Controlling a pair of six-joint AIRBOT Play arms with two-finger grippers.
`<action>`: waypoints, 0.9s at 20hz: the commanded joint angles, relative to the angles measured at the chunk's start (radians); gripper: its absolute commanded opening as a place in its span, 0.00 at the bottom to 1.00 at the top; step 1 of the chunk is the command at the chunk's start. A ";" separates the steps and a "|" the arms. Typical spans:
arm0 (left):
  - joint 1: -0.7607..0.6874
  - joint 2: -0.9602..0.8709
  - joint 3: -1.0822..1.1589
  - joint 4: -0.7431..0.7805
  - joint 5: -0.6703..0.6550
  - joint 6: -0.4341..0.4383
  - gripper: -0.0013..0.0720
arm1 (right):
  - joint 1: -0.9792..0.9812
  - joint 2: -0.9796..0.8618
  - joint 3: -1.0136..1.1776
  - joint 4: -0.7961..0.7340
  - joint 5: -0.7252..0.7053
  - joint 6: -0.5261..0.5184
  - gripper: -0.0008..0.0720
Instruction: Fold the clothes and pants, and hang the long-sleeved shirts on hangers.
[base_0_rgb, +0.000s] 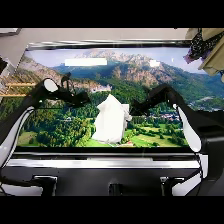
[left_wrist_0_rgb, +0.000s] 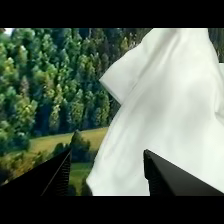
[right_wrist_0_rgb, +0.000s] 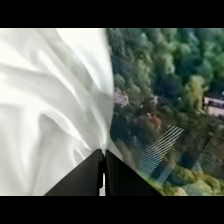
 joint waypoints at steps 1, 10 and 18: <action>0.004 -0.114 0.001 -0.156 0.088 0.074 0.63 | 0.001 0.032 0.001 -0.020 -0.035 0.016 0.07; -0.004 -0.215 0.005 -0.349 0.193 0.156 0.63 | 0.001 0.044 0.001 -0.023 -0.051 0.019 0.07; -0.049 -0.267 0.013 -0.369 0.218 0.156 0.42 | 0.001 0.045 0.001 -0.023 -0.052 0.020 0.07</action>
